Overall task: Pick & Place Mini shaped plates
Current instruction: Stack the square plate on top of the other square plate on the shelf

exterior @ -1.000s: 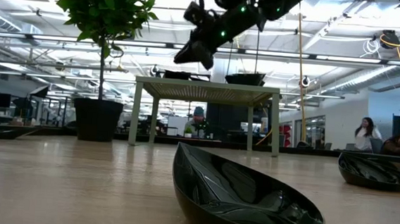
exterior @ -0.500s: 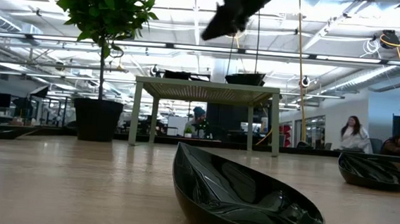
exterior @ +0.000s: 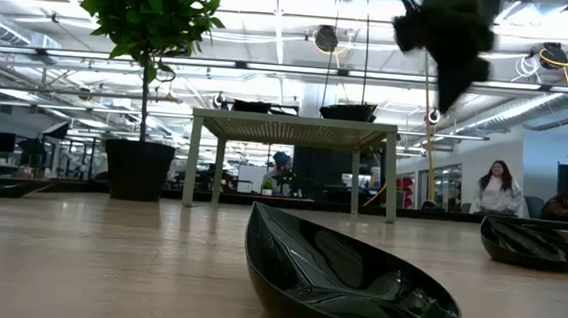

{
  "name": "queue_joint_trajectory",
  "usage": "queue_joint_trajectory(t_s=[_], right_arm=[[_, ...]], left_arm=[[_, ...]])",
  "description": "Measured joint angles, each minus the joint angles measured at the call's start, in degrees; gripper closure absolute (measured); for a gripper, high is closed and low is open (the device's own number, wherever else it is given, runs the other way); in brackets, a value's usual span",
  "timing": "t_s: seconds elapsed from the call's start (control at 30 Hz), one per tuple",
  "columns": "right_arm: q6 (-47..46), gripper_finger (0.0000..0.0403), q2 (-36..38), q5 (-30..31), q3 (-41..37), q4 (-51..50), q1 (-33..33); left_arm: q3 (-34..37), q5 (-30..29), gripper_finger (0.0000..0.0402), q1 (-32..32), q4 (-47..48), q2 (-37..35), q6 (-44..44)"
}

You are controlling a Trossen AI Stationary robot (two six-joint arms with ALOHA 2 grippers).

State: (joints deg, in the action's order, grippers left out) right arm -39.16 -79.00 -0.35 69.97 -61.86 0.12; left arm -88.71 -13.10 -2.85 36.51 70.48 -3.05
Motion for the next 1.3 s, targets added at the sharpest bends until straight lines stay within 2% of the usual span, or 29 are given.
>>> queue_joint_trajectory(t_s=[0.2, 0.3, 0.47, 0.7, 0.83, 1.1, 1.3], right_arm=[[-16.01, 0.0267, 1.51, -9.56, -14.35, -0.01, 0.24], [-19.62, 0.0254, 1.49, -11.51, -20.2, 0.8, -0.02], [-19.76, 0.0253, 1.49, -6.96, -25.89, 5.33, -0.02], [-19.74, 0.0265, 1.49, 0.57, -29.43, 7.44, -0.05], [-19.76, 0.0265, 1.49, 1.61, -30.12, 7.62, -0.07], [-18.79, 0.0266, 4.18, -2.43, -30.12, 10.64, -0.07], [-20.66, 0.0266, 8.98, 5.04, -30.12, 8.57, -0.09]], left_arm=[[0.0, 0.02, 0.0282, 0.0, 0.0, 0.0, 0.11], [0.0, 0.04, 0.0282, 0.0, 0.01, 0.0, 0.56], [0.0, 0.07, 0.0282, 0.0, -0.12, 0.0, 1.86], [0.0, 0.0, 0.0282, 0.0, -0.24, 0.0, 1.82], [0.0, -0.02, 0.0282, 0.0, -0.26, 0.0, 1.07], [0.0, -0.07, 0.0282, 0.0, -0.36, 0.0, 1.36], [0.0, -0.52, 0.0282, -0.12, -1.05, 0.0, 2.14]])
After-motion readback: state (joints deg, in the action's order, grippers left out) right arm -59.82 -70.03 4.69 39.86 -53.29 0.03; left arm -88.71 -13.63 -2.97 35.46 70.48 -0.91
